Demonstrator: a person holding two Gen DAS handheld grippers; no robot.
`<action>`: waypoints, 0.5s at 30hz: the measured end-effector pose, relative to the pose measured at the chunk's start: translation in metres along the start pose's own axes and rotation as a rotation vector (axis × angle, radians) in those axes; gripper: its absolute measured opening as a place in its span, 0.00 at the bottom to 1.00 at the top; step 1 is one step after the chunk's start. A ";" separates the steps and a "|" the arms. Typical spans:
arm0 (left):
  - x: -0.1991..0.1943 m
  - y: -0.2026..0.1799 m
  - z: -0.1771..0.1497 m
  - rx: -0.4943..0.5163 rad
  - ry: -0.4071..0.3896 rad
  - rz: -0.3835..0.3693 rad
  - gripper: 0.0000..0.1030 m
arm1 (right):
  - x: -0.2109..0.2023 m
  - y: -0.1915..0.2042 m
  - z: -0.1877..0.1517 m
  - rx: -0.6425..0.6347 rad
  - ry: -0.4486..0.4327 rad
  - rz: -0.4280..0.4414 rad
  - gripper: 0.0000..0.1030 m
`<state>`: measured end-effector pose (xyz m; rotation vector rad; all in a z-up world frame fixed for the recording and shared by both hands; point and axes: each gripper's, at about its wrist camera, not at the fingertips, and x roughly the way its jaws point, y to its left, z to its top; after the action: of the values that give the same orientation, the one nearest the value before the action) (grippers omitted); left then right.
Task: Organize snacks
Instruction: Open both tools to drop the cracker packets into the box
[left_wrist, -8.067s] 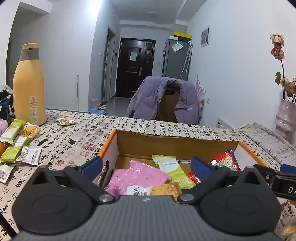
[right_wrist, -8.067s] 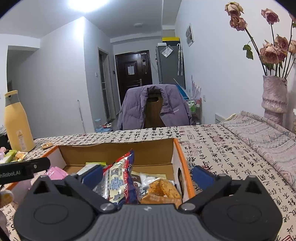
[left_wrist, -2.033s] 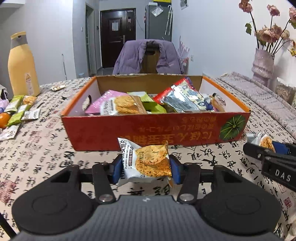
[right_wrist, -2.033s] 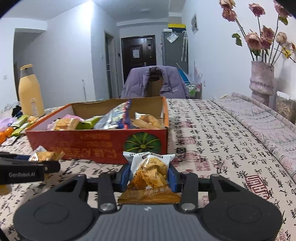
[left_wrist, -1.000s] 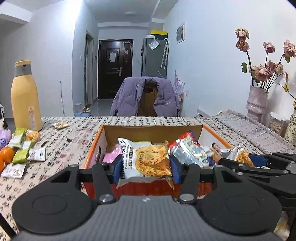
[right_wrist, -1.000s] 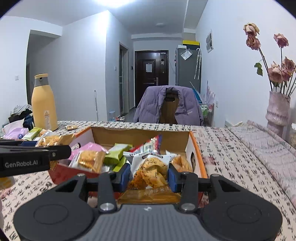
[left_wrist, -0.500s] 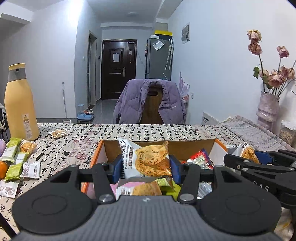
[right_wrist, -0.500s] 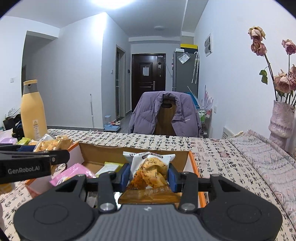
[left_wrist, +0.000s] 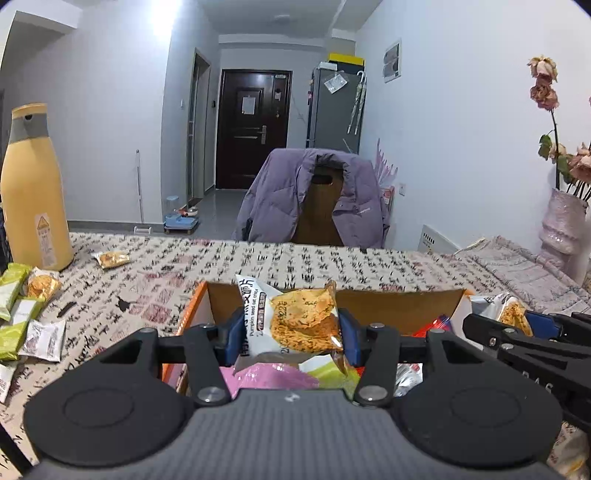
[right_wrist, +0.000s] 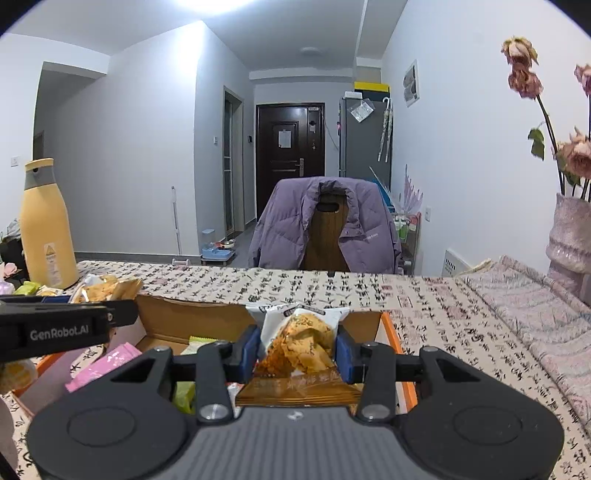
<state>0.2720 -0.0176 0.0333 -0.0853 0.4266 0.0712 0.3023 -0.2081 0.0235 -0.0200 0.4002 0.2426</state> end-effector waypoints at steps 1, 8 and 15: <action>0.004 0.000 -0.003 0.000 0.010 -0.003 0.51 | 0.003 -0.001 -0.002 0.003 0.009 0.003 0.40; 0.010 0.006 -0.009 -0.015 0.021 -0.001 0.69 | 0.008 -0.004 -0.008 -0.005 0.038 -0.001 0.70; -0.003 0.010 -0.005 -0.015 -0.027 0.014 1.00 | 0.002 -0.006 -0.007 0.001 0.021 -0.005 1.00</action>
<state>0.2662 -0.0085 0.0298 -0.0963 0.4002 0.0890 0.3030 -0.2144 0.0161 -0.0229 0.4211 0.2375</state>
